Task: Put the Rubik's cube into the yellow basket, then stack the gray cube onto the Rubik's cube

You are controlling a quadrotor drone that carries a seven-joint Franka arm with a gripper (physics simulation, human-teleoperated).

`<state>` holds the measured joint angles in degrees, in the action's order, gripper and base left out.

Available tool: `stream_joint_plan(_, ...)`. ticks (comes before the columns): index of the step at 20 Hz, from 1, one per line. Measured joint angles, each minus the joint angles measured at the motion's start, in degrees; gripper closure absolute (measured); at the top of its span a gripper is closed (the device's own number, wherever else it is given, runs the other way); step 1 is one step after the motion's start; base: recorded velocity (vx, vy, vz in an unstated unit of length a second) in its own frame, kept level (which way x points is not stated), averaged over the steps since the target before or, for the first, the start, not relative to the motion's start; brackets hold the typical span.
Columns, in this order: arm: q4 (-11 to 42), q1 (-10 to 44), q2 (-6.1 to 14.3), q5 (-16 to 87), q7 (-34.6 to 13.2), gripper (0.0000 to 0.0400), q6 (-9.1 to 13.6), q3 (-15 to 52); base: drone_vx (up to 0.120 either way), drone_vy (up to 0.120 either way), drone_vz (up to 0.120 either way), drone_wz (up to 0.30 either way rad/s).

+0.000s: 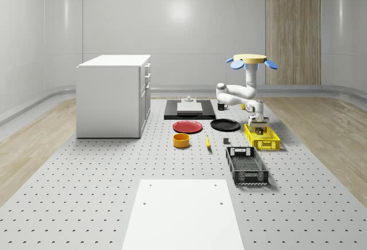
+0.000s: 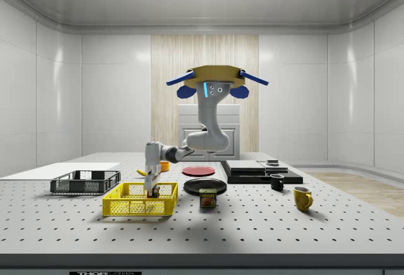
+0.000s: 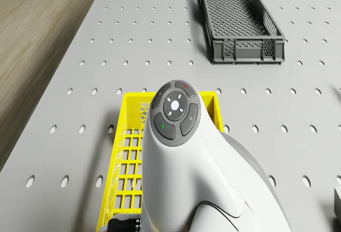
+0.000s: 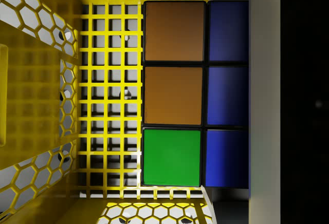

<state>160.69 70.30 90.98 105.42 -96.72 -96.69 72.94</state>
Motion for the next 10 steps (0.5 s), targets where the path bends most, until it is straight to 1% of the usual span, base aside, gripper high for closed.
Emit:
stream_joint_plan(1, -0.2, 0.1, 0.0, 0.5, 0.0, 0.0079, -0.2, -0.6, 0.0, 0.0, 0.0, 0.0)
stream_joint_plan(3, -0.4, 0.3, -0.1, 1.5, -0.1, 0.0042, -0.4, -1.4, 0.0, 0.0, 0.0, 0.0)
stream_joint_plan(4, -0.5, 0.3, -0.2, 1.7, -0.1, 0.0032, -0.4, -1.6, 0.0, 0.0, 0.0, 0.0)
stream_joint_plan(7, -0.4, 0.3, -0.3, 1.8, -0.1, 0.0015, -0.2, -1.6, 0.0, 0.0, 0.12, 0.0)
stream_joint_plan(10, -0.4, 0.3, -0.5, 1.9, -0.1, 0.0007, 0.0, -1.6, 0.0, 0.0, 0.12, 0.0)
